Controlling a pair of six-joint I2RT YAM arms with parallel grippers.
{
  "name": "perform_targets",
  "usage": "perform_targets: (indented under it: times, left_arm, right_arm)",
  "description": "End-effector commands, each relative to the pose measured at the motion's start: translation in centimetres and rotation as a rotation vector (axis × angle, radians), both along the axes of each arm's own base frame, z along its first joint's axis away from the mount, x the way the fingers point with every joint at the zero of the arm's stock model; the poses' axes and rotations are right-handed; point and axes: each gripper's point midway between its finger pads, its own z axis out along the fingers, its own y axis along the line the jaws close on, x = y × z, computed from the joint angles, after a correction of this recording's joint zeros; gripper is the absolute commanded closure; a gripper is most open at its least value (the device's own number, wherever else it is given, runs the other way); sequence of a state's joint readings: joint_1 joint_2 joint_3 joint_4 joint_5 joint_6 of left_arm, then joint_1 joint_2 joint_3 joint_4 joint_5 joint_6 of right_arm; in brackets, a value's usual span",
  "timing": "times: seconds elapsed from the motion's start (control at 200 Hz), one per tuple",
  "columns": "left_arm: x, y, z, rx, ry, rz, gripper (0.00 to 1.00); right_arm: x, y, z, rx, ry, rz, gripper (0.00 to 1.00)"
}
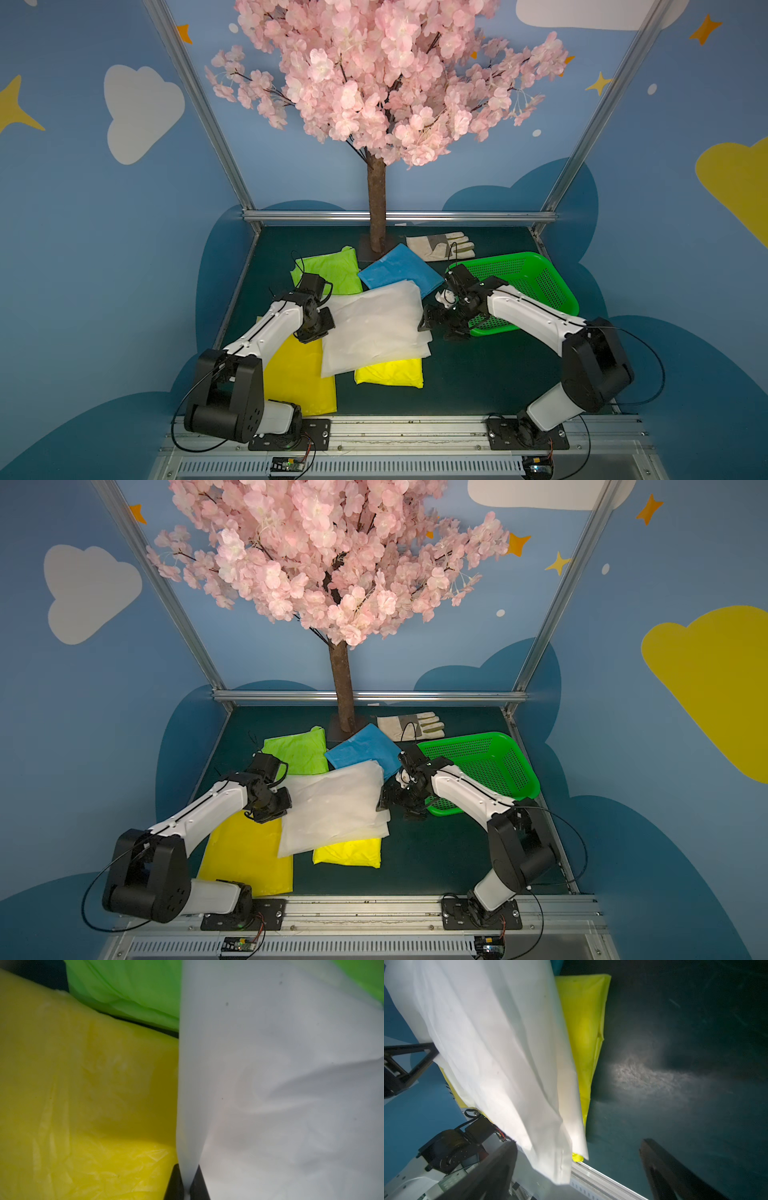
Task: Put the folded raincoat in the basket
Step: Pick up the raincoat from the center of the board.
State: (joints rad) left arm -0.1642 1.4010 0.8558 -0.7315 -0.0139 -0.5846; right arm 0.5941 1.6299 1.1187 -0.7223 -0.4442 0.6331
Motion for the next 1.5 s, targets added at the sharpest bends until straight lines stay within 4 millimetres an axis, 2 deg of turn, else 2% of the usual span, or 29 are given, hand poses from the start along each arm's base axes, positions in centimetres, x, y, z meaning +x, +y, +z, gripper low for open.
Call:
perform_targets:
  times: [0.0, 0.13, 0.235, 0.405, 0.606, 0.706, 0.951, 1.026, 1.131, 1.317, 1.412, 1.497]
  left_arm:
    - [0.0, 0.4, -0.3, 0.009, 0.009, 0.018, 0.98]
    - [0.0, 0.4, -0.4, 0.009, 0.012, 0.018, 0.98]
    - [-0.1, 0.5, -0.5, 0.013, 0.015, 0.023, 0.98]
    - [-0.2, 0.4, -0.8, 0.01, 0.024, 0.028, 0.98]
    - [-0.3, 0.3, -0.6, 0.0, 0.02, 0.029, 0.97]
    - [-0.3, 0.1, -0.7, -0.006, 0.024, 0.025, 0.98]
    - [-0.3, 0.1, -0.8, -0.008, 0.026, 0.026, 0.98]
    - [-0.2, 0.1, -0.6, -0.011, 0.022, 0.026, 0.98]
    - [-0.2, 0.0, -0.4, -0.016, 0.014, 0.024, 0.98]
    - [-0.1, -0.7, 1.1, -0.062, -0.033, 0.019, 0.98]
    - [-0.2, -1.5, 2.4, -0.119, -0.069, 0.009, 0.98]
    - [-0.2, -2.8, 4.3, -0.2, -0.118, -0.009, 0.97]
  right_arm:
    - [2.0, 3.0, 1.2, 0.101, -0.021, -0.004, 0.02]
    - [3.4, 3.8, 0.4, 0.103, -0.003, -0.009, 0.04]
    - [3.4, 4.4, -0.4, 0.114, 0.034, -0.01, 0.09]
    - [3.6, 4.7, -0.6, 0.129, 0.032, -0.015, 0.17]
    - [3.8, 4.9, -1.5, 0.135, 0.058, -0.014, 0.16]
    - [3.7, 5.1, -1.9, 0.141, 0.071, -0.01, 0.2]
    - [3.7, 5.5, -1.3, 0.177, 0.073, -0.003, 0.43]
    - [3.6, 5.5, -0.8, 0.188, 0.067, -0.001, 0.55]
    - [3.5, 5.8, 0.2, 0.217, 0.053, 0.013, 0.67]
    - [3.6, 5.9, 2.5, 0.247, 0.014, 0.031, 1.0]
    - [3.7, 6.1, 4.1, 0.274, -0.005, 0.054, 1.0]
    - [4.1, 5.3, 6.0, 0.285, -0.035, 0.061, 1.0]
